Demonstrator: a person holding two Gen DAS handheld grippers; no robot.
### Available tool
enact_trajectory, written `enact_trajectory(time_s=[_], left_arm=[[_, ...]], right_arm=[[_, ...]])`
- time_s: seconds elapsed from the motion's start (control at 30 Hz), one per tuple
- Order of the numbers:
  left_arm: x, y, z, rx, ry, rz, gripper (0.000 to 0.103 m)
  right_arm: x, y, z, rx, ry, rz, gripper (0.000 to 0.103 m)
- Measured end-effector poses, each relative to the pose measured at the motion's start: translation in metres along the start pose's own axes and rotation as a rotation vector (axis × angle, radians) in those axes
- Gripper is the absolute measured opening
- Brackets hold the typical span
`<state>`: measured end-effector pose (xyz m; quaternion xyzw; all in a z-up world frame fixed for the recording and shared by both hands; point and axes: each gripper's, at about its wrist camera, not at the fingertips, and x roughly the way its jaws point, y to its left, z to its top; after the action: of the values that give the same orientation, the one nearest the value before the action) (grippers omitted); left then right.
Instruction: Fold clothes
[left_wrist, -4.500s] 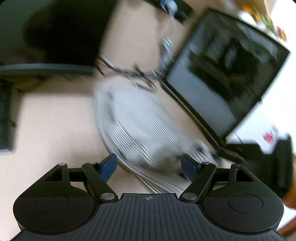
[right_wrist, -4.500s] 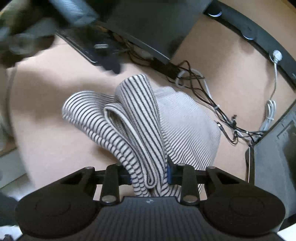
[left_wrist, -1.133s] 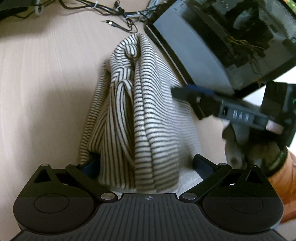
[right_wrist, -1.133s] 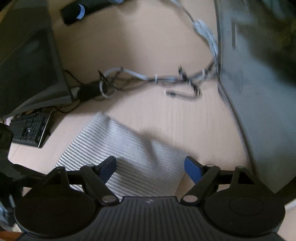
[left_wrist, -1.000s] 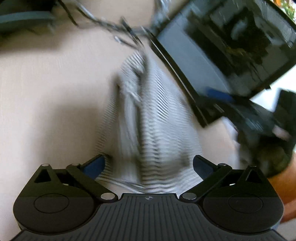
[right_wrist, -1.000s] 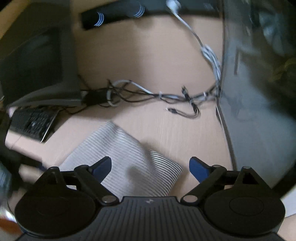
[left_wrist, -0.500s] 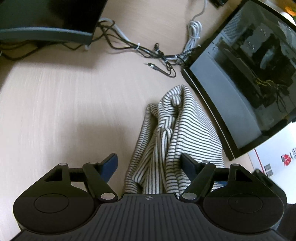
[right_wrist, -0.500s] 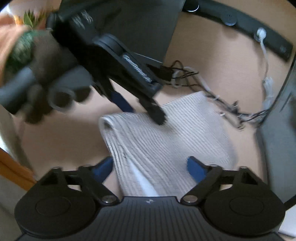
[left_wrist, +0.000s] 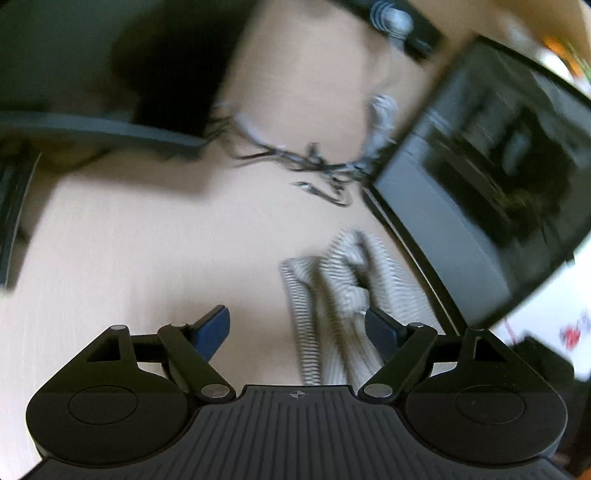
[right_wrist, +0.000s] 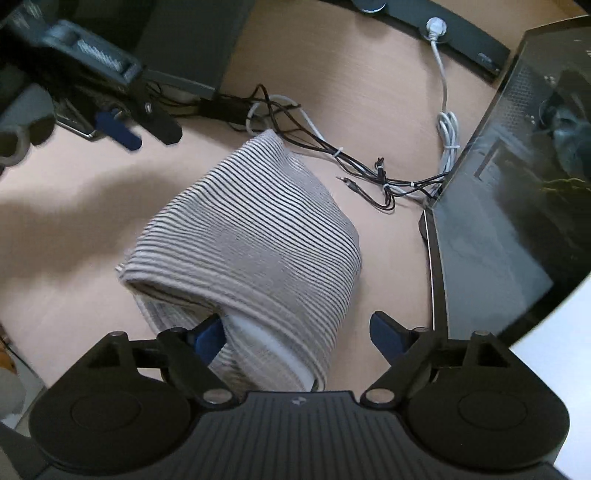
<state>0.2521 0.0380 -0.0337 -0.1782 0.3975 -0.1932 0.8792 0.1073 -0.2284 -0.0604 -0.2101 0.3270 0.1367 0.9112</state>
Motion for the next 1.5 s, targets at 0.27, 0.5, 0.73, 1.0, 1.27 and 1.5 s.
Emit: enact_trajectory(time_s=[0.27,0.5,0.73,1.0,1.27,1.5], left_arm=[[0.032,-0.009,-0.024,0.029,0.115,-0.057,0.049],[0.054,-0.029,-0.041,0.072,0.198,-0.144,0.041],[0.060,-0.049,-0.055,0.105,0.223,-0.192,0.043],[0.057,-0.062,-0.057,0.182,0.261,-0.216,0.056],[0.029,-0.041,-0.041,0.228,0.258,-0.182,0.066],[0.013,-0.019,0.024,0.011,0.128,-0.233,0.063]], right_arm=[[-0.023,0.048,0.021,-0.133,-0.137,0.050,0.087],[-0.001,0.030,0.015,-0.054,-0.057,0.085,0.038],[-0.036,-0.042,0.058,0.437,-0.153,0.288,0.012],[0.039,-0.030,0.052,0.630,0.020,0.458,0.013],[0.053,-0.023,0.032,0.562,0.002,0.389,0.010],[0.040,0.004,0.040,0.424,-0.061,0.261,0.019]])
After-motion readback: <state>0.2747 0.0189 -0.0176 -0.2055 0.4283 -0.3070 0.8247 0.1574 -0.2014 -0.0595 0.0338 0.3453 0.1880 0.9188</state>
